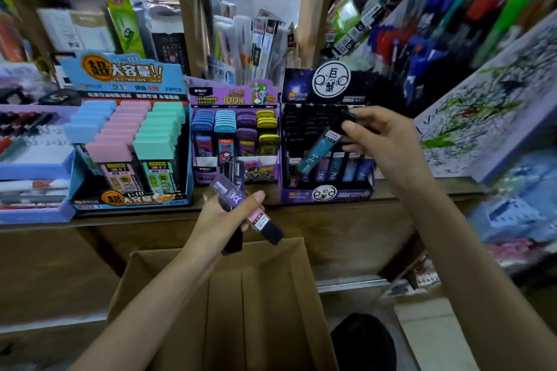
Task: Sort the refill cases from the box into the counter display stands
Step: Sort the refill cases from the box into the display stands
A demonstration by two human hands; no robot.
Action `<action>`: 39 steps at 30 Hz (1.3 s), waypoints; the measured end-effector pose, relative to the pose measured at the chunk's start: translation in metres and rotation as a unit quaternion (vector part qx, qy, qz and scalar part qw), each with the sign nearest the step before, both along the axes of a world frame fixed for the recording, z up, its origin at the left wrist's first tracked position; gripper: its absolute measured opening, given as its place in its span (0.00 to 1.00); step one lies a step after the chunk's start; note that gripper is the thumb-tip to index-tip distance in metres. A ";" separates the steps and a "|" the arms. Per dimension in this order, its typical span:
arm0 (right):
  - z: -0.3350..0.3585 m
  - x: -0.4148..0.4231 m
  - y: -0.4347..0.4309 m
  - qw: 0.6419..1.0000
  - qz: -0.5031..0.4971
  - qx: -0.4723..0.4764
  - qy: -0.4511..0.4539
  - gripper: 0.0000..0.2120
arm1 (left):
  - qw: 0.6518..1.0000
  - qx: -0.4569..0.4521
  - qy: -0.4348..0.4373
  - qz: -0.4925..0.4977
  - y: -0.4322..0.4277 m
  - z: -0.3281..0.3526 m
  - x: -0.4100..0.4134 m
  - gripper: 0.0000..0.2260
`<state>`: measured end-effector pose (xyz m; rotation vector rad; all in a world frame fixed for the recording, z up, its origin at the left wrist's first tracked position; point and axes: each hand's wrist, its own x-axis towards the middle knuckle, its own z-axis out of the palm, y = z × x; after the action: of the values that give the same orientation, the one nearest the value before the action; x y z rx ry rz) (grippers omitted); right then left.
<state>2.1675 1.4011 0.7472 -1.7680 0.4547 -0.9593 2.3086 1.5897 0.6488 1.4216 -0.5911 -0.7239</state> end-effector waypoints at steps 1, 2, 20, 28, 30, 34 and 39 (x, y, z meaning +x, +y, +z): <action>0.001 0.001 -0.003 1.000 0.003 -0.021 0.014 0.10 | 1.000 0.007 0.001 0.005 0.001 0.000 0.001 0.19; 0.001 0.003 -0.004 0.999 0.009 -0.043 0.030 0.10 | 1.000 0.013 0.003 0.010 0.002 0.000 0.002 0.20; -0.034 0.020 -0.012 0.986 0.002 -0.076 0.149 0.09 | 0.998 -0.054 0.023 -0.010 0.010 0.017 -0.005 0.09; -0.040 0.013 0.010 0.947 -0.142 -0.206 0.201 0.11 | 0.996 -0.083 0.029 -0.015 0.002 0.029 -0.008 0.08; -0.048 0.004 0.029 0.961 -0.131 -0.188 0.154 0.11 | 0.995 -0.100 0.020 -0.015 -0.001 0.033 -0.008 0.08; -0.069 -0.004 0.080 0.993 0.067 0.032 0.094 0.09 | 0.993 -0.118 0.002 -0.018 -0.008 0.035 -0.010 0.11; -0.085 0.005 0.104 0.977 0.033 0.208 -0.018 0.06 | 0.993 -0.110 -0.004 -0.037 -0.010 0.030 -0.012 0.09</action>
<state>2.1723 1.5051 0.6625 -1.3759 0.5276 -0.7806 2.2970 1.5798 0.6789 1.2031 -0.7105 -0.6896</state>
